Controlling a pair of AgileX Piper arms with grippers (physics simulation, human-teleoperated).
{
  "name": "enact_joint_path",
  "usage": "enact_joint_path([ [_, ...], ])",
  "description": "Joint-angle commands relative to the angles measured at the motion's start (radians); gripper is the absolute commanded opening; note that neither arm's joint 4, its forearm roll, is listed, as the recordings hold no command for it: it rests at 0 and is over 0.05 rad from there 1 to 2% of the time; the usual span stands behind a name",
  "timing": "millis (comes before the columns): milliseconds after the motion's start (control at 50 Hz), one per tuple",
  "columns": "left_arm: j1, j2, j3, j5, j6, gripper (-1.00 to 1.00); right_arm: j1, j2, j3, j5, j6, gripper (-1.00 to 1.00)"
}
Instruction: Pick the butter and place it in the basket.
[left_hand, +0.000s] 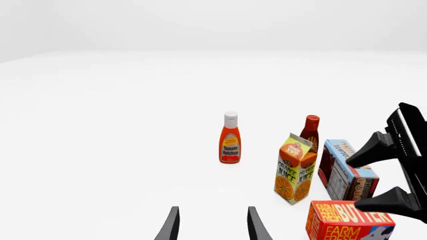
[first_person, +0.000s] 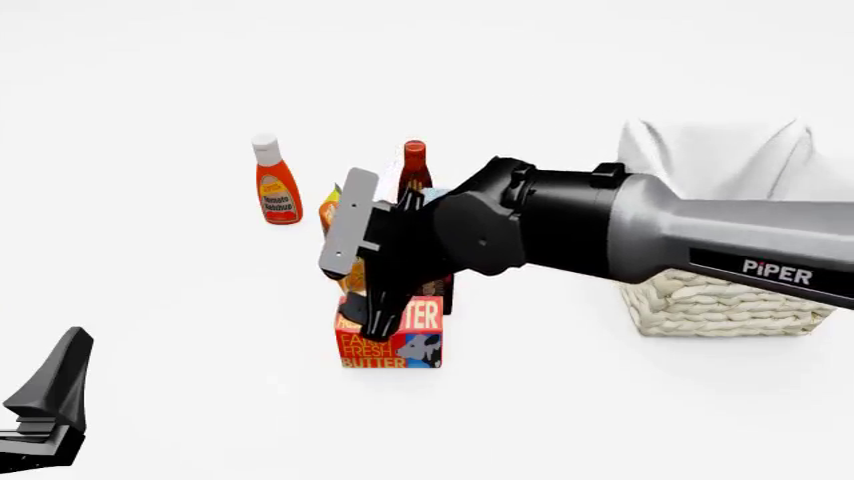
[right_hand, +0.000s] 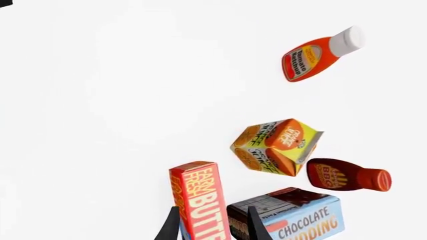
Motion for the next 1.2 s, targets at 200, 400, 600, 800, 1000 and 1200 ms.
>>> enact_joint_path([
  [200, 0.0, 0.0, 0.0, 0.0, 0.0, 1.0, -0.009, 0.021, 0.005, -0.004, -0.025, 1.0],
  [400, 0.0, 0.0, 0.0, 0.0, 0.0, 1.0, -0.011, 0.034, 0.008, -0.006, -0.038, 1.0],
  [600, 0.0, 0.0, 0.0, 0.0, 0.0, 1.0, -0.016, 0.041, 0.011, -0.005, -0.052, 1.0],
  [800, 0.0, 0.0, 0.0, 0.0, 0.0, 1.0, -0.03, 0.041, 0.024, -0.017, -0.077, 1.0],
  [1000, 0.0, 0.0, 0.0, 0.0, 0.0, 1.0, -0.058, 0.041, 0.052, -0.047, -0.115, 1.0],
  [1200, 0.0, 0.0, 0.0, 0.0, 0.0, 1.0, -0.049, 0.045, 0.046, -0.041, -0.11, 1.0],
])
